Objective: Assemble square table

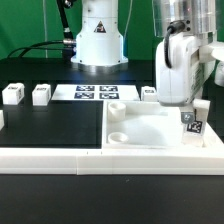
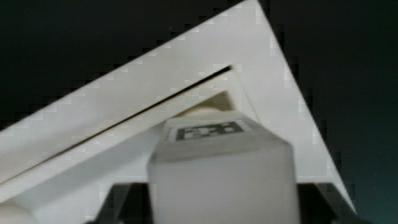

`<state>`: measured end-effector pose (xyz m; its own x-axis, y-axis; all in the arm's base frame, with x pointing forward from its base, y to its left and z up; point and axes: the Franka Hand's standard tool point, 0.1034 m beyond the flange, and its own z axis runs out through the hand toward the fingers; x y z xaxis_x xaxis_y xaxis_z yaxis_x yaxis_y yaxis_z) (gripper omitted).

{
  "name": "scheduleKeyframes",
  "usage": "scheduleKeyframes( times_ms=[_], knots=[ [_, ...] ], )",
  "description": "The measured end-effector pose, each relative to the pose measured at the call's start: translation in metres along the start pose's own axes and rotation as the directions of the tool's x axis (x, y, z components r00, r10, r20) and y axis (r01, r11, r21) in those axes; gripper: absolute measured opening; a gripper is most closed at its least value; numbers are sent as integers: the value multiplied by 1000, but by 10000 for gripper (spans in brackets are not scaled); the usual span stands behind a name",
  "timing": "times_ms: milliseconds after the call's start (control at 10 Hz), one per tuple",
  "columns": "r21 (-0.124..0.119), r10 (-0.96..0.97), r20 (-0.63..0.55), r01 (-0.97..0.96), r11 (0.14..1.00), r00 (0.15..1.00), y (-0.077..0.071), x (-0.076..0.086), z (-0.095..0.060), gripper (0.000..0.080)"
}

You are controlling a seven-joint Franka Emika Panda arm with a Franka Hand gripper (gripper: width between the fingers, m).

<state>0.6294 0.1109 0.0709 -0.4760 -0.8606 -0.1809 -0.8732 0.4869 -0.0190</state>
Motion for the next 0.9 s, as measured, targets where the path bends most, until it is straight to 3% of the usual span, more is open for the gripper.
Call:
scheduleKeyframes(
  times_ms=[300,400,500,600,700,900],
  knots=[
    [-3,-24,-3,23,1000,1000,1,1,0,304],
    [-6,-24,-4,24,1000,1000,2,1,1,400],
    [-6,-25,-5,25,1000,1000,2,1,2,400],
    [-7,-26,-5,26,1000,1000,2,1,2,573],
    [-7,-27,-5,27,1000,1000,2,1,2,634],
    [-7,-29,-5,29,1000,1000,2,1,2,645]
  ],
)
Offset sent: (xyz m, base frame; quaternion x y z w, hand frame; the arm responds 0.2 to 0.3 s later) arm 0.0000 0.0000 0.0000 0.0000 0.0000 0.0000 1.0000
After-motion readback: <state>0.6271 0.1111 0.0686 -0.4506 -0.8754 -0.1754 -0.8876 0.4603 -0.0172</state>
